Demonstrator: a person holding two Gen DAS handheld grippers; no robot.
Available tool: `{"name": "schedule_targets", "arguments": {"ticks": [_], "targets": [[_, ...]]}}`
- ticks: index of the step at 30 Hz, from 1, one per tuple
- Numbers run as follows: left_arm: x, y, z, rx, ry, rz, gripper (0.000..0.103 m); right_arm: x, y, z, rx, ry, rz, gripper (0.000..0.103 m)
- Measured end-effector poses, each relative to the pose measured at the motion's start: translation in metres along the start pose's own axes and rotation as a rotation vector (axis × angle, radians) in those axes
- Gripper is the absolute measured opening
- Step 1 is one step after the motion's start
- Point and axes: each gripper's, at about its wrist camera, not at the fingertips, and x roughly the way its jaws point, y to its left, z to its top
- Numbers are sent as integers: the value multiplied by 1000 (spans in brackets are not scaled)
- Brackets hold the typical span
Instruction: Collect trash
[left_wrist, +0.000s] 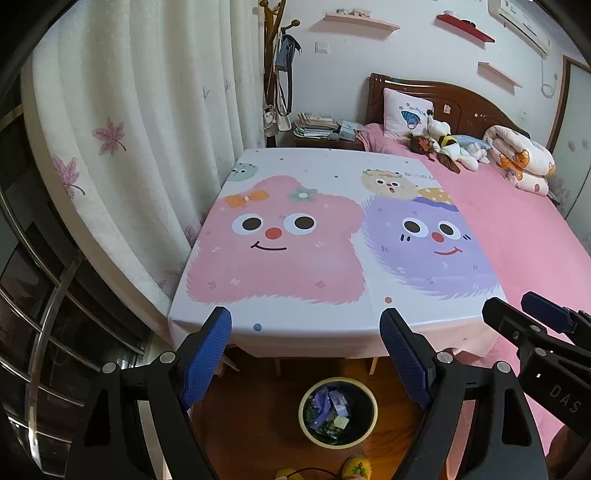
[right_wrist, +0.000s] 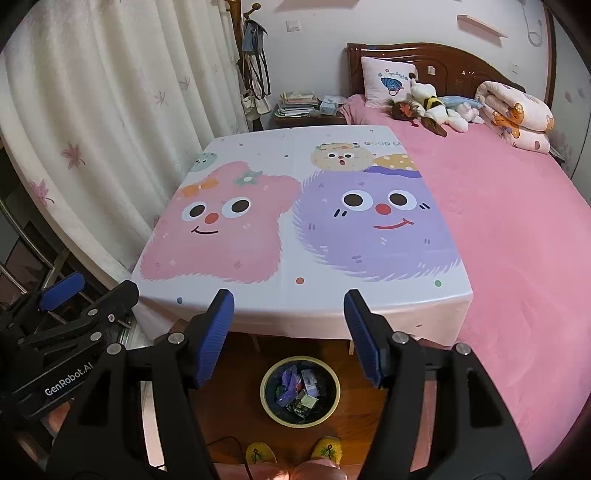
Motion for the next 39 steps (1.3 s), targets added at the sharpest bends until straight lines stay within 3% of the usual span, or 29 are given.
{"name": "schedule_targets", "arguments": {"ticks": [39], "targets": [[30,-8,-3,-16,47,-8,84,29,-7,-7,-3,61,-13,60]]}}
